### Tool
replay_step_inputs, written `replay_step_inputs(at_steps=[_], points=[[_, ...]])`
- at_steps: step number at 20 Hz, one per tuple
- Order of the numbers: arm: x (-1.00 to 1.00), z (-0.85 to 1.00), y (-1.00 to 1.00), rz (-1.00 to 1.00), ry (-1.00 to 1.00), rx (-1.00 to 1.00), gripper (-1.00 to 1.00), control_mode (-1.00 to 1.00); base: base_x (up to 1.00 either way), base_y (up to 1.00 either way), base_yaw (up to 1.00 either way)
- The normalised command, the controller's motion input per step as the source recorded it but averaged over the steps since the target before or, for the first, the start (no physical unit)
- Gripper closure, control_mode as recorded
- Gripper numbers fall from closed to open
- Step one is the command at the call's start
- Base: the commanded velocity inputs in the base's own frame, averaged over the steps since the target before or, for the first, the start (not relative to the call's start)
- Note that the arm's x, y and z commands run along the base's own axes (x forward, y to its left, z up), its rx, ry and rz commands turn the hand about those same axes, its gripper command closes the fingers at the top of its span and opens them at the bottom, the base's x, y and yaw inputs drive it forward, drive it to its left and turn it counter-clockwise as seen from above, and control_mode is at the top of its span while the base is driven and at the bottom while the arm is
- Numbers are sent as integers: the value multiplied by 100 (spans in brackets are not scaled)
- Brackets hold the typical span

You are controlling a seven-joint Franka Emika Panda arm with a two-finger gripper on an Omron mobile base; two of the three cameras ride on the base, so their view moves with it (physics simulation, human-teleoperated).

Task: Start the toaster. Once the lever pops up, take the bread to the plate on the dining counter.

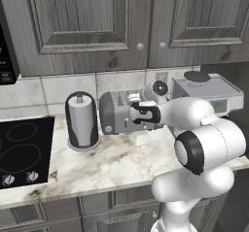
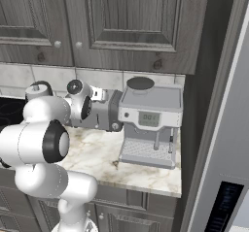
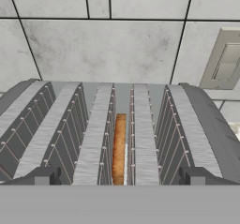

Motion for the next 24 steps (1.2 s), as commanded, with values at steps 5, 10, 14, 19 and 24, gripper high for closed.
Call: replay_step_inputs(at_steps=[5, 10, 14, 19, 24], points=[[0, 0, 0, 0, 0, 0, -100, -100, 0, 0, 0], [0, 0, 0, 0, 0, 0, -100, -100, 0, 0, 0], [0, 0, 0, 0, 0, 0, -100, -100, 0, 0, 0], [0, 0, 0, 0, 0, 0, -100, -100, 0, 0, 0], [0, 0, 0, 0, 0, 0, -100, -100, 0, 0, 0]])
